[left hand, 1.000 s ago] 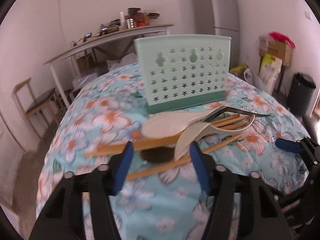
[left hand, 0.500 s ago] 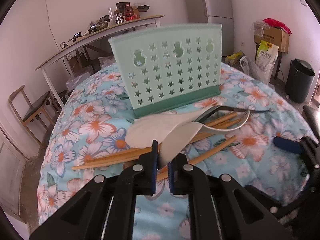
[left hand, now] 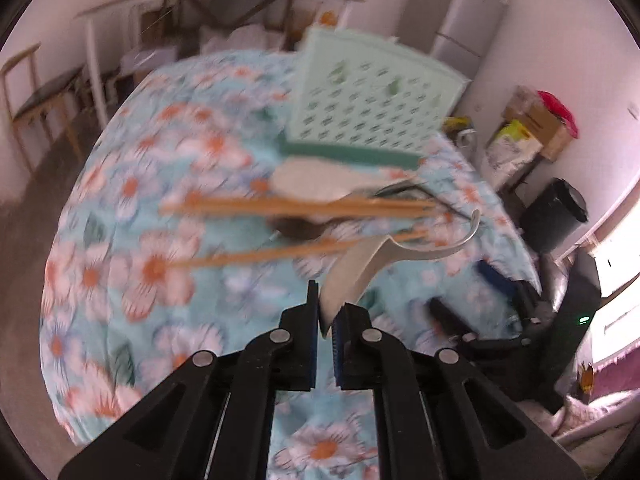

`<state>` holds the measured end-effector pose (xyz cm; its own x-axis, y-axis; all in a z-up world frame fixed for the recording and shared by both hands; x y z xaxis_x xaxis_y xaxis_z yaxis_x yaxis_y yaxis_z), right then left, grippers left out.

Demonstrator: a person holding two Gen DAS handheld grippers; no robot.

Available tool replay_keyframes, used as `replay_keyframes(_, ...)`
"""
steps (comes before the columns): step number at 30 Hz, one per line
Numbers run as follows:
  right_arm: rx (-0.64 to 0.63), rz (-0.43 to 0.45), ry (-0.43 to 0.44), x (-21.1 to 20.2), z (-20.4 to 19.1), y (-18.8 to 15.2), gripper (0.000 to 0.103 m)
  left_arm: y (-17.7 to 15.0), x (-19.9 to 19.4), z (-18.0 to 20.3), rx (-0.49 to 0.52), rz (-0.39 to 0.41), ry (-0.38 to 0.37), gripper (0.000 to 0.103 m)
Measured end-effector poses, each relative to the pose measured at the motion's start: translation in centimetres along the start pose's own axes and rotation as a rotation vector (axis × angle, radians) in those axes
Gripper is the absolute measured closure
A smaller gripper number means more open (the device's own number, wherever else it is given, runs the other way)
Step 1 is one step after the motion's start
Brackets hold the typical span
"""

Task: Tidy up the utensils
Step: 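Lift the white spoon with the left gripper while the right gripper grasps the dark metal spoon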

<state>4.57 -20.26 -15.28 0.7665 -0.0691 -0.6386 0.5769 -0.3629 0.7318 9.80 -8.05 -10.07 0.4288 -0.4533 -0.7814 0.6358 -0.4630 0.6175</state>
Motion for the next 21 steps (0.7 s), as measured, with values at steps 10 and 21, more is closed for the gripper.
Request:
replay_keyframes(10,-0.127,0.061,-0.071,-3.6,0.8,4.5,0.029,-1.9,1.7,-2.0,-0.128,0.012,-0.070,0.098)
replay_keyframes(21,-0.674,-0.033,-0.009,1.3,-5.6,8.0,0.074,-2.3,2.2,-2.9,-0.160,0.074,-0.106,0.096)
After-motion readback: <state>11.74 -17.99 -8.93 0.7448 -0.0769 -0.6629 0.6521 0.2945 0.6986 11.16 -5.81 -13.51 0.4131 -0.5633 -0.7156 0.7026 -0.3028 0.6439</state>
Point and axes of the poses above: each gripper's, at about its wrist camera, not at the fingertips, and x roughly the way its jaws point, z to its right, y to its top, the point moved 8 cm from there along x, roughly the way its jaws point, and after that the axes turned 14 degrees about x, right-handed, at the moved point
